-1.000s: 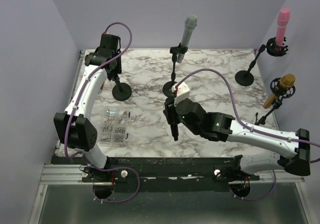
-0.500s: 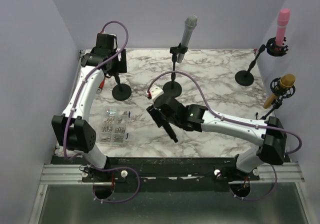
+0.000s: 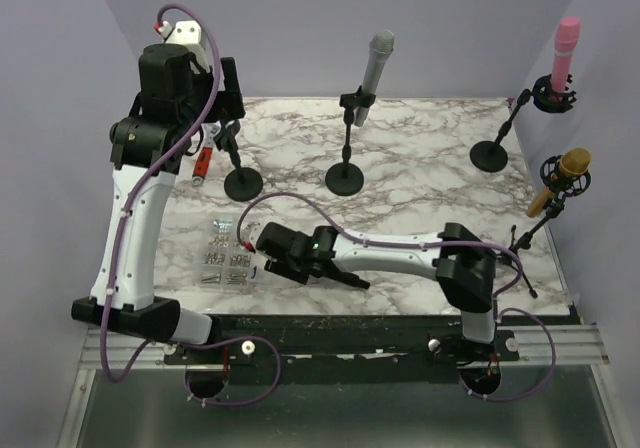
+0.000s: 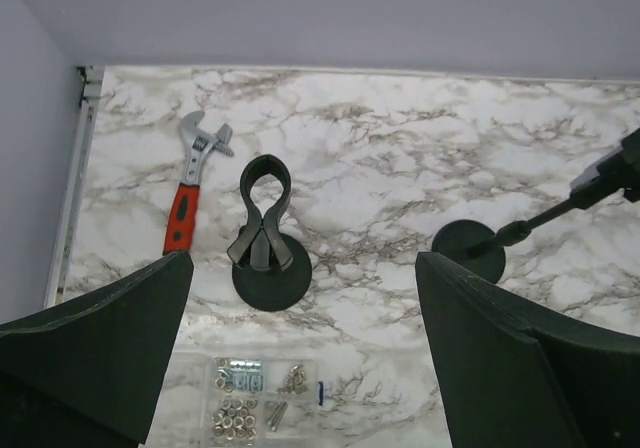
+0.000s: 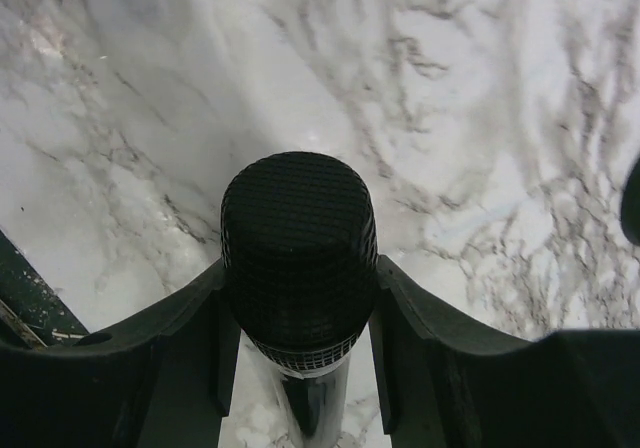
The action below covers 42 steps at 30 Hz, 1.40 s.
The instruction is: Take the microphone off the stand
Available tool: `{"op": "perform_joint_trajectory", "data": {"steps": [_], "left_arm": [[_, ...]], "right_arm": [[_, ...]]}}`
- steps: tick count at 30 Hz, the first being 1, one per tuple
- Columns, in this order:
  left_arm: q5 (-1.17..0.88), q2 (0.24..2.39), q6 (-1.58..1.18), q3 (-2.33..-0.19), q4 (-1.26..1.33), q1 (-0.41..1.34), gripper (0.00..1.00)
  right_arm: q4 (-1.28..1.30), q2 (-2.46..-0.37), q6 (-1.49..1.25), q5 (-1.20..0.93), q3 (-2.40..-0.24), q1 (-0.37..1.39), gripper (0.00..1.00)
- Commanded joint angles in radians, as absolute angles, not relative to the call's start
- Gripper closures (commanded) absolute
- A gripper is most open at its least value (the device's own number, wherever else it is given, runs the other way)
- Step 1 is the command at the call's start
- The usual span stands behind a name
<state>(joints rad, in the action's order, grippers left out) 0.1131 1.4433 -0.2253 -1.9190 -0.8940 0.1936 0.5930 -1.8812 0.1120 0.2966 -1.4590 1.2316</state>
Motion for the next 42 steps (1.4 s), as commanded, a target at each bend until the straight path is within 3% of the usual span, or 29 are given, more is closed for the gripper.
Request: {"op": "perform_joint_trajectory", "data": {"steps": [1, 5, 8, 20, 33, 42], "left_arm": [[0.080, 1.349, -0.187, -1.870, -0.825, 0.217, 0.03], [0.056, 1.245, -0.139, -1.687, -0.708, 0.241, 0.03], [0.023, 1.194, -0.127, -1.586, -0.646, 0.244, 0.03], [0.022, 1.186, -0.131, -1.531, -0.610, 0.247, 0.03], [0.009, 1.191, -0.150, -1.520, -0.603, 0.247, 0.03], [0.001, 1.190, -0.156, -1.515, -0.597, 0.247, 0.03]], "right_arm": [[0.688, -2.030, 0.208, 0.340, -1.543, 1.271, 0.99], [0.657, -2.083, 0.251, 0.305, -1.538, 1.293, 0.99], [0.593, -2.084, 0.275, 0.253, -1.496, 1.307, 0.93], [0.525, -2.083, 0.294, 0.113, -1.444, 1.339, 0.88], [0.469, -2.104, 0.276, 0.109, -1.397, 1.339, 0.49], [0.487, -2.131, 0.249, 0.110, -1.420, 1.339, 0.36]]}}
